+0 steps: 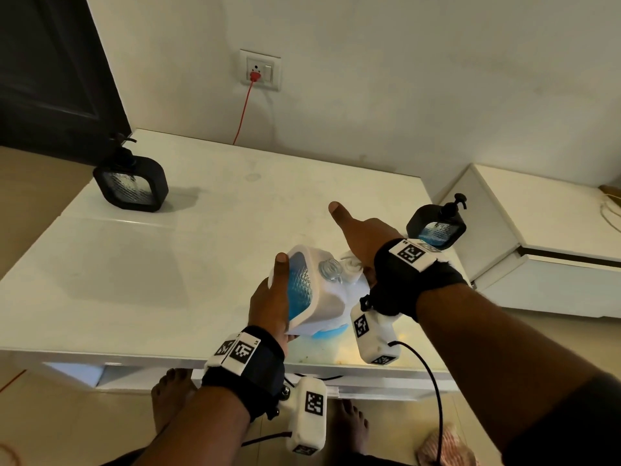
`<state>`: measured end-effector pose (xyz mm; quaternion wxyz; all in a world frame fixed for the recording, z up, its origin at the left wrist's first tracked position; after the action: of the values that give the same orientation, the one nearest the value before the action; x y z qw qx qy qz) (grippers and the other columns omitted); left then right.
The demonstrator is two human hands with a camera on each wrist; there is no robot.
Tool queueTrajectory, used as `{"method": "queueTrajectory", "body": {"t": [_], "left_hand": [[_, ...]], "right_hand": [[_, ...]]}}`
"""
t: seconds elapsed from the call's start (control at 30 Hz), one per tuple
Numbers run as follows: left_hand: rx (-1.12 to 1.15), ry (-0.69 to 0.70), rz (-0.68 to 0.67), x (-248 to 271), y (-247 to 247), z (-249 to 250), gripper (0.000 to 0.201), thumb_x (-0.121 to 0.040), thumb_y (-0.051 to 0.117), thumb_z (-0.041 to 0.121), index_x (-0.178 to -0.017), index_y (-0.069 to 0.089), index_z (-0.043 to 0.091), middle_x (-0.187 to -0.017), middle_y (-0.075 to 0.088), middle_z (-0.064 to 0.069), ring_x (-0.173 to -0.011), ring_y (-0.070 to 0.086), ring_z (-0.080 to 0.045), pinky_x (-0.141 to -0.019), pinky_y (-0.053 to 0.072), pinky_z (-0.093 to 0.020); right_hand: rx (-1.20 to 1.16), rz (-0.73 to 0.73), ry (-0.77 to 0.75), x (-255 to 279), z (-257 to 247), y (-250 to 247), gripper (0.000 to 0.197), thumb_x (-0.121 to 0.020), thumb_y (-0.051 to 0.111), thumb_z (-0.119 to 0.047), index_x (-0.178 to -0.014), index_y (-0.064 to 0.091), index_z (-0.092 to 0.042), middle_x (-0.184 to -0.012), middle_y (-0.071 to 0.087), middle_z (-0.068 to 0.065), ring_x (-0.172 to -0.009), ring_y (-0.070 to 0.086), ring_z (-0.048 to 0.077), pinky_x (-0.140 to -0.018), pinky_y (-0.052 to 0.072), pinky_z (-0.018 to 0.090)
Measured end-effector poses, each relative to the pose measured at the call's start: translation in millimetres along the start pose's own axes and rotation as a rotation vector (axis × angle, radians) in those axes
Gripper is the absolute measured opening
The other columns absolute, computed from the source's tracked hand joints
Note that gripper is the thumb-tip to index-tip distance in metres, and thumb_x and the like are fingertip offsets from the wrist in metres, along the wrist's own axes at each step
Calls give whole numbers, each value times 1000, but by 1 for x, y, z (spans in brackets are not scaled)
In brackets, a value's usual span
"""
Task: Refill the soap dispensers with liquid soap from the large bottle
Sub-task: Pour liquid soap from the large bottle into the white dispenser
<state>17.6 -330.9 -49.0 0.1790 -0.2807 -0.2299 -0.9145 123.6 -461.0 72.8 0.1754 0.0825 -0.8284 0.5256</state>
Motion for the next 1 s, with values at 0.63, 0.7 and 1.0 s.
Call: {"method": "queueTrajectory", "body": {"t": [0.63,0.7,1.0], "left_hand": [[102,-59,39,8,2,1,88,-82,25,92,-134,62,33,-124,73,-10,-110,70,-33,-91,59,-48],[150,-105,33,5,1,-2,87,-86,16,90,-135,62,34,-125,73,-11,-112,70,-34,-85,58,-42],[129,-106,12,-1,0,-4,87,-83,18,92,-132,63,36,-125,73,-11,-113,69,-34,-83,58,-41]], "right_hand": [[56,105,21,2,3,5,73,-90,29,-78,-84,62,-12,-85,65,6,-78,59,25,-73,41,34],[21,74,17,4,1,1,78,-88,24,-81,-75,59,-13,-77,62,6,-70,57,24,-69,40,33],[-38,14,2,7,-3,-2,87,-81,16,-89,-67,58,-14,-77,65,8,-73,60,28,-79,47,35]]}}
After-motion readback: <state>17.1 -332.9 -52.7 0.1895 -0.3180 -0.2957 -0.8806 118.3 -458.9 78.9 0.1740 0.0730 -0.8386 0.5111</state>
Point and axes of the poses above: each hand's wrist, its own x-axis away from the middle knuckle, its own y-axis out of the palm, z = x × y, the point moved 4 cm from there along -x, towards the middle knuckle
